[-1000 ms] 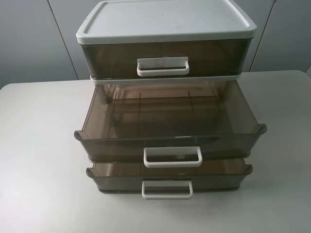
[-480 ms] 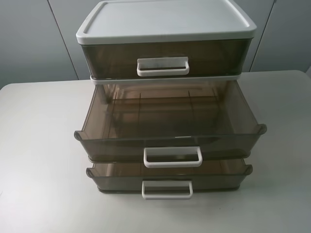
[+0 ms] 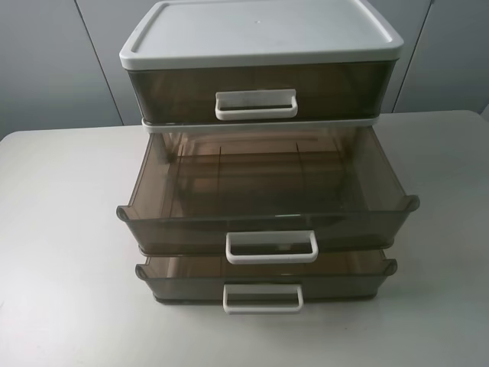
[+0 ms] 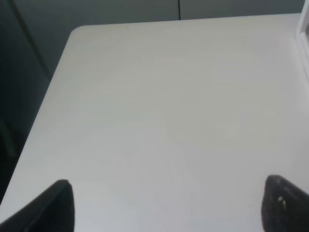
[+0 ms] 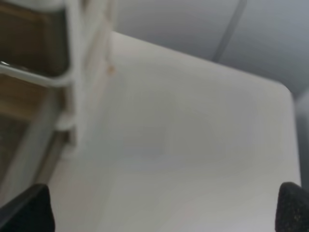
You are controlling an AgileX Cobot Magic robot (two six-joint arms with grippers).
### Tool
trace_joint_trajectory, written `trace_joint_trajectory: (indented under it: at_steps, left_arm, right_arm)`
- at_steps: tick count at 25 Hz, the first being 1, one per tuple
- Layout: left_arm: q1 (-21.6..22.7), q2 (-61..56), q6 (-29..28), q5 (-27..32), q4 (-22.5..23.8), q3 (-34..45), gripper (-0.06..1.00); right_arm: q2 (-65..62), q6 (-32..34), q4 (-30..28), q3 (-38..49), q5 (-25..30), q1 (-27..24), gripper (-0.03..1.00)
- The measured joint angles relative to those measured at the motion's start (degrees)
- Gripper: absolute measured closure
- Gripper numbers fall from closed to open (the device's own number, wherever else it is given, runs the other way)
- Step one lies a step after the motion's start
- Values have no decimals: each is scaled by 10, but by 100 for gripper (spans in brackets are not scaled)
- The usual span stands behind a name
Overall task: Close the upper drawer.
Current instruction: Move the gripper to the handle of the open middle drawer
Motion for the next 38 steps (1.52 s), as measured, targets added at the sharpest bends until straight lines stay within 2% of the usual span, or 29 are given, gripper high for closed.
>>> trace_joint_trajectory:
  at_steps: [7, 11, 14, 18, 24, 29, 38]
  left_arm:
    - [0, 0, 0, 0, 0, 0, 20]
    - [0, 0, 0, 0, 0, 0, 20]
    - [0, 0, 0, 0, 0, 0, 20]
    - [0, 0, 0, 0, 0, 0, 20]
    - [0, 0, 0, 0, 0, 0, 20]
    - [0, 0, 0, 0, 0, 0, 20]
    - [0, 0, 0, 0, 0, 0, 20]
  right_arm:
    - [148, -56, 76, -29, -94, 147, 27]
    - [204, -117, 155, -29, -120, 217, 27]
    - [232, -199, 256, -30, -122, 241, 27]
    - [260, -321, 386, -31, -99, 246, 27]
    - [287, -436, 501, -32, -39, 246, 27]
    - [320, -447, 507, -33, -17, 277, 27]
    - [394, -401, 432, -33, -17, 359, 27]
